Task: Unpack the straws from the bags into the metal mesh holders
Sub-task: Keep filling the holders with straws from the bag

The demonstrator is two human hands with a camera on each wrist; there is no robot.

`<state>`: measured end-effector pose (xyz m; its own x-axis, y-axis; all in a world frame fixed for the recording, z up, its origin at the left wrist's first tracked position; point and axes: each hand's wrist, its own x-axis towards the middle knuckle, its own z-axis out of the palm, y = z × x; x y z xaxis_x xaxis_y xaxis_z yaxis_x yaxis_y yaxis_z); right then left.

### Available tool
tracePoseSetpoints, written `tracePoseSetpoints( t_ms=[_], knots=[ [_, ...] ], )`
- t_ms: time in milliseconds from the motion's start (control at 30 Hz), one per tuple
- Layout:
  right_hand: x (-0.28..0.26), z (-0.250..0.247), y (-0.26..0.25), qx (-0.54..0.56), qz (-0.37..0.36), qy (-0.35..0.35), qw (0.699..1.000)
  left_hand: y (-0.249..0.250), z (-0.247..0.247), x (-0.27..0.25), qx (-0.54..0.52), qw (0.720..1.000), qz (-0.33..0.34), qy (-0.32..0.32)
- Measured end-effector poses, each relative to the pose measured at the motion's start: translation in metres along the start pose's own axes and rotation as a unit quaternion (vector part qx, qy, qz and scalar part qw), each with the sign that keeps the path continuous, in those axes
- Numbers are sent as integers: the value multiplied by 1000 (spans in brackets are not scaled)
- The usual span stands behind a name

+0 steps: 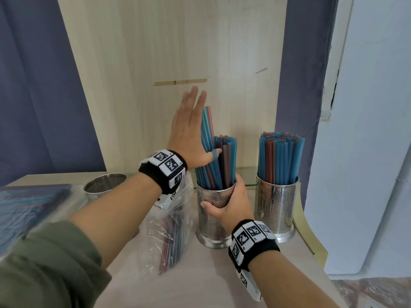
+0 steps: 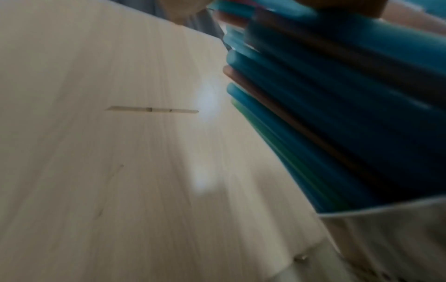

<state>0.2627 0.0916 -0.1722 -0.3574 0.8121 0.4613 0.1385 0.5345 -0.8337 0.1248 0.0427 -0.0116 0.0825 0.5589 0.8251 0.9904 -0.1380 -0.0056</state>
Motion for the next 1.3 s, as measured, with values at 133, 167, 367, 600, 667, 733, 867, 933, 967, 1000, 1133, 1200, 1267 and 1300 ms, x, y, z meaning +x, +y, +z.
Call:
tracePoseSetpoints(
  t_ms=[133, 167, 367, 600, 667, 733, 867, 933, 967, 1000, 1133, 1200, 1267, 1300],
  knots=[
    [0, 0, 1, -2, 4, 0, 1000, -3, -5, 1, -40, 998, 6, -38],
    [0, 0, 1, -3, 5, 0, 1000, -4, -4, -1, -43, 999, 12, -25],
    [1, 1, 1, -7, 9, 2, 1000, -11, -7, -8, -59, 997, 35, 24],
    [1, 1, 0, -6, 7, 2, 1000, -12, -10, 13, -14, 995, 72, -70],
    [1, 1, 1, -8, 10, 0, 1000, -13, -8, 11, -26, 993, 77, -82],
    [1, 2, 1, -6, 10, 0, 1000, -12, -6, 4, -47, 993, 84, -64],
    [1, 2, 1, 2, 9, 1, 1000, -14, -4, -6, -85, 992, 85, -43],
    [1, 2, 2, 3, 10, 0, 1000, -15, -7, -8, -93, 991, 86, -35],
    [1, 2, 3, 1, 11, 0, 1000, -15, -8, -8, -101, 991, 85, -31],
    [1, 2, 3, -1, 13, 0, 1000, -13, -10, -8, -111, 990, 81, -28],
    [1, 2, 2, 5, 15, 0, 1000, -3, -11, -6, -120, 988, 95, -21],
    [0, 2, 1, 9, 13, -1, 1000, -1, -10, -7, -115, 988, 102, -19],
    [0, 2, 0, 8, 11, 0, 1000, -2, -7, -11, -112, 988, 102, -17],
    [0, 1, 0, 8, 11, 0, 1000, -3, -7, -13, -111, 989, 100, -16]
  ],
)
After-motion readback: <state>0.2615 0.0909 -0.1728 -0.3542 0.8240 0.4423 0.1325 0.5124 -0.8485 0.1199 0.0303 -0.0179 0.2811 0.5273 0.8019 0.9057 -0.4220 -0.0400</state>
